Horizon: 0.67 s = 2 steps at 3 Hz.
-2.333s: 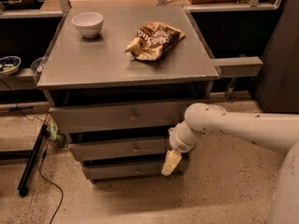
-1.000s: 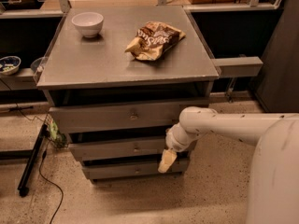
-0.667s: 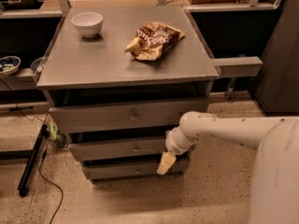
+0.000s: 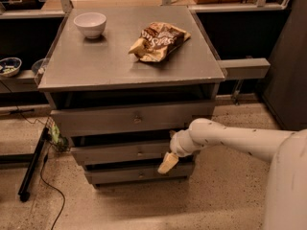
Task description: Open middle drawer
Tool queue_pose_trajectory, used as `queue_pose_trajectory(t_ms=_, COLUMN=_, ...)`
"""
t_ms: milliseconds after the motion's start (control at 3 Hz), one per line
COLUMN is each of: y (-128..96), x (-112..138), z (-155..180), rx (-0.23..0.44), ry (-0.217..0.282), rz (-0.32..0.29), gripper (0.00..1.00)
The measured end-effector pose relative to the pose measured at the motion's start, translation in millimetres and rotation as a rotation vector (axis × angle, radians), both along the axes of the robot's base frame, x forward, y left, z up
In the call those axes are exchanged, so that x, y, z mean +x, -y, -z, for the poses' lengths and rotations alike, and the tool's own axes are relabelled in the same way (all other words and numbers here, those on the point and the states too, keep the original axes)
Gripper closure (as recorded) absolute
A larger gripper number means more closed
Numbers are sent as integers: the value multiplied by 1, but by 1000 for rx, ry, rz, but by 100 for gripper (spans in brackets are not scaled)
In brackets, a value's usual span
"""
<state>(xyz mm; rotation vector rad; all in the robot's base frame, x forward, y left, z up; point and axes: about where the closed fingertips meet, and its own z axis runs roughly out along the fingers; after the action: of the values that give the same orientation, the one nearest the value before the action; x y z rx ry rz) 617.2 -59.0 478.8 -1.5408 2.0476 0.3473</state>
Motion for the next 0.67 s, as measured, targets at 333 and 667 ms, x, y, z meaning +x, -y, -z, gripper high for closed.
queue_pose_trajectory(t_ms=333, y=0, x=0, z=0, rx=0, ry=0, rz=0, gripper=0)
queue_pose_trajectory(t_ms=667, y=-5, x=24, z=13, rx=15, ry=3, rz=2, gripper=0)
